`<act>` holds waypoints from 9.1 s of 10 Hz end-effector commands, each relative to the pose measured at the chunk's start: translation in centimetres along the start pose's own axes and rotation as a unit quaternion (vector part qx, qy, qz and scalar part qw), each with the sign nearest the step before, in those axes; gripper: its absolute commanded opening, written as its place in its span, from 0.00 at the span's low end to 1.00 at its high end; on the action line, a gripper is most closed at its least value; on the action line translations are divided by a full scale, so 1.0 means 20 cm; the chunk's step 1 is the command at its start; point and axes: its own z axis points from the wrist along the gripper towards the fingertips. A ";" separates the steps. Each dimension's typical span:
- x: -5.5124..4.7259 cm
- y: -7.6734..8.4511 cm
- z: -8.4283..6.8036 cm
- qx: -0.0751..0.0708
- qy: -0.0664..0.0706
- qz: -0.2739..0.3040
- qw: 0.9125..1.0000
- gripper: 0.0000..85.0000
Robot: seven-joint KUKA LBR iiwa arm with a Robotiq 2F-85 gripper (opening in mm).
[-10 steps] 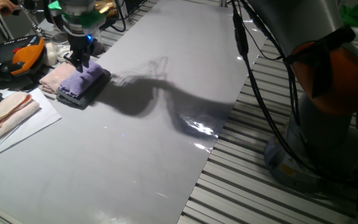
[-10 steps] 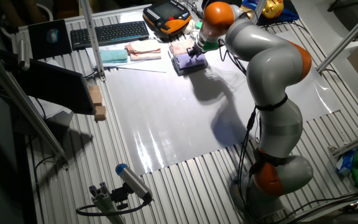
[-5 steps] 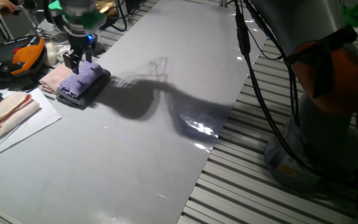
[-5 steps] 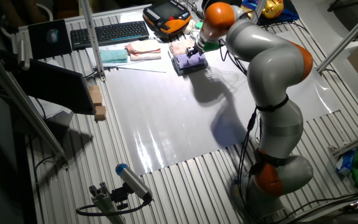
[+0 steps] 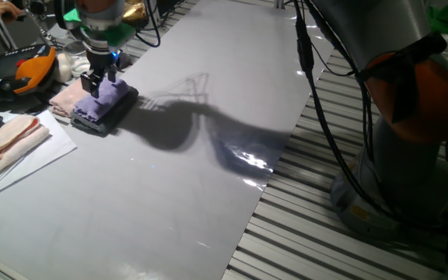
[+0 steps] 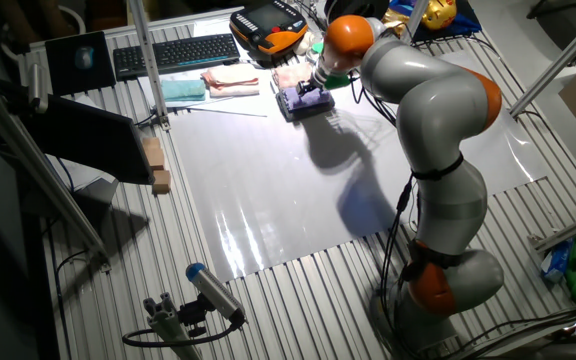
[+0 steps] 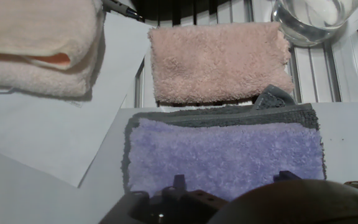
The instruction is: Clean the table with a cloth
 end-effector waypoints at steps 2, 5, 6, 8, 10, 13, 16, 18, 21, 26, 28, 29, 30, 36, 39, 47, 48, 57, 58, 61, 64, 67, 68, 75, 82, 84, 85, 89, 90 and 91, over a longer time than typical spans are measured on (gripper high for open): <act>-0.01 0.00 0.00 0.003 0.000 -0.006 1.000 0.80; 0.00 0.01 0.05 0.002 0.003 -0.011 1.000 0.80; 0.00 0.01 0.05 0.005 0.004 -0.010 1.000 0.80; -0.01 0.01 0.04 0.012 0.003 -0.002 1.000 1.00; -0.02 0.01 0.04 0.012 0.003 -0.006 1.000 1.00; -0.02 0.01 0.05 0.009 0.005 -0.006 1.000 1.00; -0.01 0.01 0.08 0.008 0.006 -0.007 1.000 1.00; -0.01 0.01 0.10 0.006 0.006 -0.007 1.000 1.00; 0.00 0.02 0.13 0.007 0.008 -0.005 1.000 1.00; 0.01 0.02 0.17 0.008 0.020 -0.003 1.000 0.80; 0.02 0.01 0.17 0.007 0.026 -0.002 1.000 0.80; 0.02 0.01 0.17 0.007 0.028 -0.001 1.000 0.80; 0.02 0.01 0.18 0.006 0.029 0.000 1.000 0.80; 0.02 0.01 0.18 0.004 0.052 0.002 0.999 0.80; 0.02 0.01 0.18 0.014 0.060 0.011 0.998 0.80; 0.02 0.01 0.21 0.018 0.015 -0.010 1.000 0.80; 0.03 0.01 0.23 0.016 0.014 -0.009 1.000 0.80; 0.04 0.01 0.32 0.003 0.016 -0.016 1.000 0.60; 0.04 0.01 0.32 0.003 0.016 -0.016 1.000 0.60; 0.04 0.01 0.32 -0.002 0.026 -0.028 0.999 0.20; 0.03 0.02 0.31 -0.004 0.041 -0.037 0.998 0.00; 0.02 0.02 0.29 0.001 0.047 -0.037 0.998 0.00; 0.02 0.02 0.28 0.003 0.050 -0.036 0.998 0.00; -0.02 0.03 0.20 0.003 0.073 -0.026 0.997 0.00; -0.05 0.02 0.07 -0.001 0.094 -0.025 0.995 0.00; -0.03 0.01 0.02 -0.003 0.100 -0.024 0.995 0.00; -0.02 0.00 -0.01 -0.004 0.103 -0.023 0.994 0.00; 0.07 -0.04 -0.06 -0.009 0.120 -0.037 0.992 0.00; 0.09 -0.05 -0.07 -0.008 0.122 -0.041 0.992 0.00; 0.11 -0.05 -0.08 -0.009 0.123 -0.041 0.992 0.00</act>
